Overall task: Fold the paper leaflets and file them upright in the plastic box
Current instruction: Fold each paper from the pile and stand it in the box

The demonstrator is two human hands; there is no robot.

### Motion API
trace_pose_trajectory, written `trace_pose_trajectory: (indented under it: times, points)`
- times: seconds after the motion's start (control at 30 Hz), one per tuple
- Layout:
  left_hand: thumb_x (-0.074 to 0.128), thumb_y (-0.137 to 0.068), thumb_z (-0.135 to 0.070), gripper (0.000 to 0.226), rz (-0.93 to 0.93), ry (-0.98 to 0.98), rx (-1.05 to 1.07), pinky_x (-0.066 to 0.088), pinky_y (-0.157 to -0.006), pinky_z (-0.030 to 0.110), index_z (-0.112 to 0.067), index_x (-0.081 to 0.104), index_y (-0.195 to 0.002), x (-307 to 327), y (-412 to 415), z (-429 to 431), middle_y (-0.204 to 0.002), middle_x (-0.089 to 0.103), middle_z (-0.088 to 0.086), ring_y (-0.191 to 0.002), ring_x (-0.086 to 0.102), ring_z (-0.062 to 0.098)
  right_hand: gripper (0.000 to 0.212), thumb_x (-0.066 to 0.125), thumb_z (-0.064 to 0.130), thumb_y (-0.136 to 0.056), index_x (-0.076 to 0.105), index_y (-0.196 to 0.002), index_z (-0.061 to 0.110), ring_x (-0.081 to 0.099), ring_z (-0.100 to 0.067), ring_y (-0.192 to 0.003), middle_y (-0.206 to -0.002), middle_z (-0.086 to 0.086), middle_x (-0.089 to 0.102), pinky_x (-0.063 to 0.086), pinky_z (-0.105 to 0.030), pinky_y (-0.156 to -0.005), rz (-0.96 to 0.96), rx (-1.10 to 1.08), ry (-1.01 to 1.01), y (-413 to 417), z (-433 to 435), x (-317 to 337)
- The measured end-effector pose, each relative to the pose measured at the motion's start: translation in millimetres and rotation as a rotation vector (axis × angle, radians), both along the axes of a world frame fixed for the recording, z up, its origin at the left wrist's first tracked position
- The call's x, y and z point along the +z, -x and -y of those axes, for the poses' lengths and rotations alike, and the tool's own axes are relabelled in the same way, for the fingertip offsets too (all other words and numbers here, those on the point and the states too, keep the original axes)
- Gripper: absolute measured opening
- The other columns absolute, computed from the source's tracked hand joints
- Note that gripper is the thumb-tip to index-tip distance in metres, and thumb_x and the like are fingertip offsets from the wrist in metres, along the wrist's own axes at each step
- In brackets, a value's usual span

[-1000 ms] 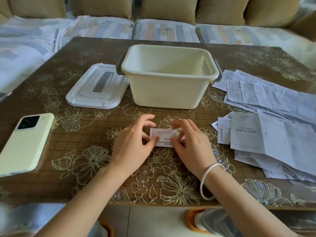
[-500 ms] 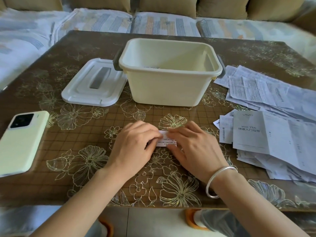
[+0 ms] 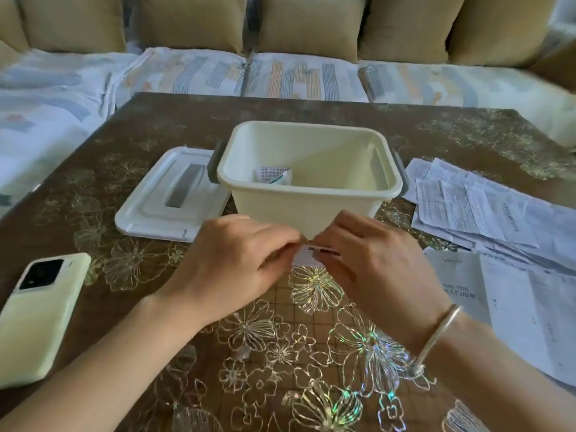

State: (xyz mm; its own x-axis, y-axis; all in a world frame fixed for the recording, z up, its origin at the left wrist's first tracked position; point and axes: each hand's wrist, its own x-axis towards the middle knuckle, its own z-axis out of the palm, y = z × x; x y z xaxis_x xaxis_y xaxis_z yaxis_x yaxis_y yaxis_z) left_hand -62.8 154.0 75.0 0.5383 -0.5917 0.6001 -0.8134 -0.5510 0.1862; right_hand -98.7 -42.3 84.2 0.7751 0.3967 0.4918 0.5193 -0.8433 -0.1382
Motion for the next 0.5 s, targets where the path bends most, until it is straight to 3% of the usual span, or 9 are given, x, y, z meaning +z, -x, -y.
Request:
trace_pose_trajectory:
  times: [0.1,0.2,0.27,0.37,0.5]
  points:
    - [0.058,-0.095,-0.023,0.020,0.050,0.111,0.003,0.057,-0.063,0.029,-0.011,0.075,-0.094,39,-26,-2,-0.092,0.073,-0.002,-0.075,0.070,0.012,0.006,0.065,0.024,-0.083,0.069,-0.082,0.020,0.058,-0.013,-0.057,-0.074,0.008,0.062,0.053,-0.034,-0.052,-0.079,-0.012,-0.152,-24,6,37]
    - [0.060,-0.096,-0.021,0.015,0.090,0.226,0.236,0.053,-0.063,0.030,-0.012,0.071,-0.095,68,-60,-12,-0.089,0.068,-0.004,-0.070,0.064,0.007,0.002,0.071,0.021,-0.082,0.072,-0.083,0.020,0.057,-0.003,-0.059,-0.070,0.011,0.063,0.051,-0.024,-0.061,-0.176,-0.076,-0.304,-60,16,57]
    - [0.064,-0.092,-0.023,0.007,-0.019,0.199,0.397,0.050,-0.061,0.024,-0.020,0.070,-0.093,77,-84,-13,-0.086,0.065,-0.010,-0.067,0.058,-0.002,0.004,0.070,0.023,-0.083,0.073,-0.085,0.020,0.061,-0.008,-0.064,-0.070,0.009,0.064,0.052,-0.028,-0.064,-0.231,-0.139,-0.332,-92,23,62]
    - [0.069,-0.087,-0.029,0.003,-0.194,-0.009,0.376,0.050,-0.064,0.024,-0.029,0.070,-0.089,74,-114,2,-0.084,0.062,-0.019,-0.065,0.058,-0.001,0.007,0.068,0.027,-0.084,0.072,-0.088,0.023,0.062,-0.019,-0.074,-0.077,0.005,0.067,0.046,-0.023,-0.062,-0.314,-0.254,-0.098,-140,27,50]
    - [0.070,-0.082,-0.046,0.023,-0.333,-0.485,0.324,0.039,-0.070,0.025,-0.034,0.070,-0.102,59,-146,28,-0.093,0.064,-0.018,-0.080,0.053,0.008,0.009,0.059,0.025,-0.087,0.066,-0.092,0.030,0.063,-0.025,-0.087,-0.096,0.001,0.069,0.050,-0.029,-0.073,-0.363,-0.317,0.242,-180,15,30]
